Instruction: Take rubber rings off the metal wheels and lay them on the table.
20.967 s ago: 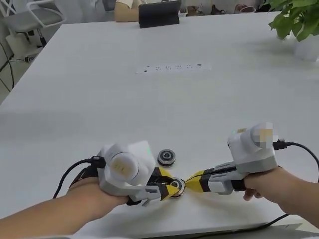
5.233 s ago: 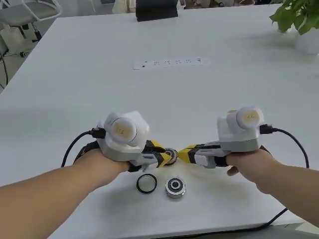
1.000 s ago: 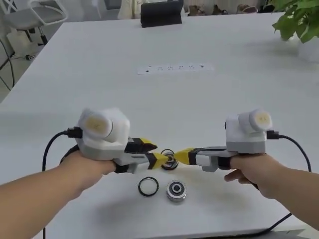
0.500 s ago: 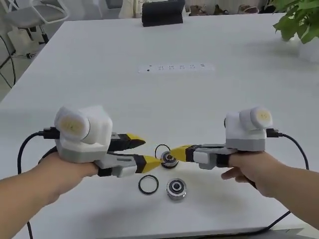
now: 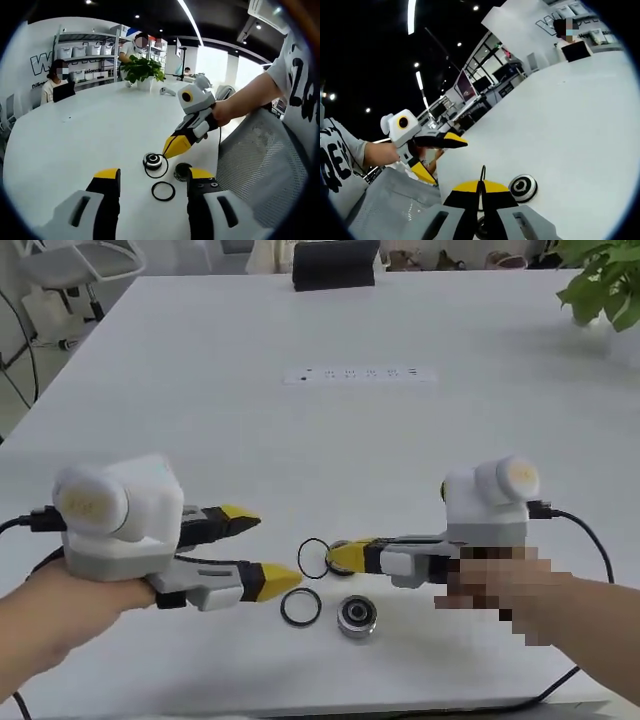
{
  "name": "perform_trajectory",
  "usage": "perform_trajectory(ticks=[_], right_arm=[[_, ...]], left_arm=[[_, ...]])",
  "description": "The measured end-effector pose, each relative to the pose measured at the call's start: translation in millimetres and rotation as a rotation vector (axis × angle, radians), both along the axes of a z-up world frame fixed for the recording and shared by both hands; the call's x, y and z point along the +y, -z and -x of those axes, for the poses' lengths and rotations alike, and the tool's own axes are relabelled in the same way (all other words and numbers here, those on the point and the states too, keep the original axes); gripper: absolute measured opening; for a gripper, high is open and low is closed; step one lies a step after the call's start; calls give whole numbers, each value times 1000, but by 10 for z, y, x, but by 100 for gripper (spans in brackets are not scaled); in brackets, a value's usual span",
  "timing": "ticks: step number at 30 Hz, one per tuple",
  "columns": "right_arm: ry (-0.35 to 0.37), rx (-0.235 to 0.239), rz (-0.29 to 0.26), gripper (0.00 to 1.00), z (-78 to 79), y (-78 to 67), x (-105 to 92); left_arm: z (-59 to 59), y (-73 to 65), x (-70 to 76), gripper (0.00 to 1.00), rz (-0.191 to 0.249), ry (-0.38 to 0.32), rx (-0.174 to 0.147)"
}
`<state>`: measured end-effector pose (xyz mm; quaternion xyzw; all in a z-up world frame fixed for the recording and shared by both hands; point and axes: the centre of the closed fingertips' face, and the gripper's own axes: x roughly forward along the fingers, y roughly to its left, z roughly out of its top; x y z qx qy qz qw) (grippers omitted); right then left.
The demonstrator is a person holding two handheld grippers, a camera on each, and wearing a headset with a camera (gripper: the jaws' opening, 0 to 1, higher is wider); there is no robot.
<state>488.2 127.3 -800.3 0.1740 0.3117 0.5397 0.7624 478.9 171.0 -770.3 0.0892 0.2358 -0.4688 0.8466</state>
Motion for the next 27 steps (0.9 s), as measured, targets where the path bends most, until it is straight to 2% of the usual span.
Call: perform_trajectory(ticks=[5,12,27], right_arm=[[-26,6,-1,0,65,-2,49],[-69,23,12,0,169,33,115],[-142,64,56,0,330,179,225]], left_arm=[[68,-1,72,55,6,-8,10],[125,-33,130,60,2,-9,4],[164,-23,237,60,6,-29,11]])
